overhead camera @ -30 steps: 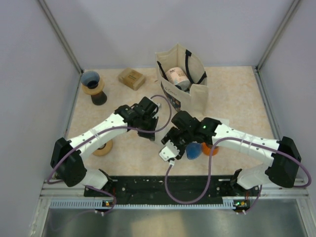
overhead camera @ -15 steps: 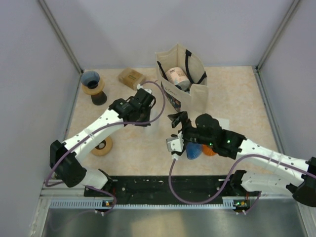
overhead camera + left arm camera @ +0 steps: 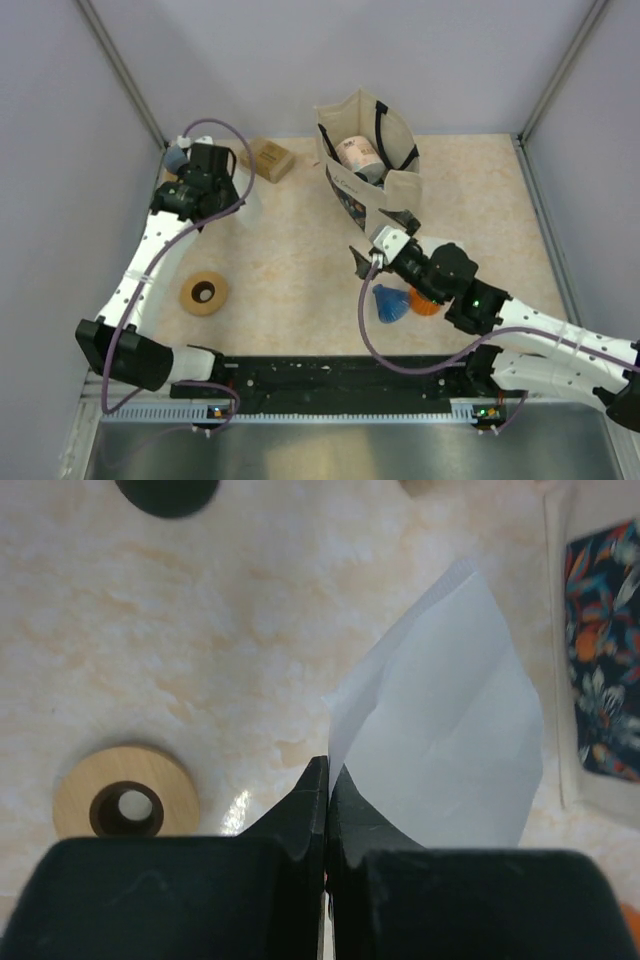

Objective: Place the coffee filter in the dripper

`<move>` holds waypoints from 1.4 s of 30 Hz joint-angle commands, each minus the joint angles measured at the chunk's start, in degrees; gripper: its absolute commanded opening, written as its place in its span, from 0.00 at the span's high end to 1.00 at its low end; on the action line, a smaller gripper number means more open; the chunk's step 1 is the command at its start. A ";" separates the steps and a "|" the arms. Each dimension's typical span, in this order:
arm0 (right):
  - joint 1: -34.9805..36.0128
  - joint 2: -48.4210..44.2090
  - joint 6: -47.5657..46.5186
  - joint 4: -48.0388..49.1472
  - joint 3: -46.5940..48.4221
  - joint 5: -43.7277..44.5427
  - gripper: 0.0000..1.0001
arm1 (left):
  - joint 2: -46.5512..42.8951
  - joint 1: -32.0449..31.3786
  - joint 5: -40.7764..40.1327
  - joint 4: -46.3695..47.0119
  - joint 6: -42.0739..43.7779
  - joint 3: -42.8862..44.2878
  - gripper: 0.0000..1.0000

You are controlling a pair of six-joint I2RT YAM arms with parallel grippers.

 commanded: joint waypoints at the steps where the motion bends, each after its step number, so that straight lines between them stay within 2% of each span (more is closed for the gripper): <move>1: -2.42 2.23 21.60 0.21 4.62 18.33 0.01 | -1.63 6.87 -0.58 2.53 -0.60 8.13 1.00; 6: -4.89 2.76 27.52 -2.53 5.07 19.42 0.01 | 4.77 13.29 -1.19 -1.15 -0.77 19.64 1.00; 10: -5.07 1.71 28.49 -3.67 3.93 17.57 0.01 | 11.54 20.58 6.44 -2.57 -0.42 27.47 1.00; 15: -5.07 -0.14 28.49 -4.73 3.22 19.24 0.01 | 20.59 24.89 9.60 -6.34 0.63 36.35 1.00; 21: -5.07 -1.81 25.95 -3.94 1.82 19.76 0.01 | 24.12 28.68 17.44 -3.80 1.16 37.77 1.00; 28: -5.16 -0.58 25.33 -3.67 1.64 20.03 0.01 | 26.76 29.82 15.95 -5.38 2.57 40.93 1.00; 34: -5.16 -0.67 25.24 -3.76 1.38 21.44 0.01 | 30.71 31.14 18.40 -7.14 3.45 43.74 1.00; 42: -5.07 -0.67 25.24 -3.94 1.11 22.31 0.01 | 34.05 31.76 16.13 -8.37 4.24 45.33 1.00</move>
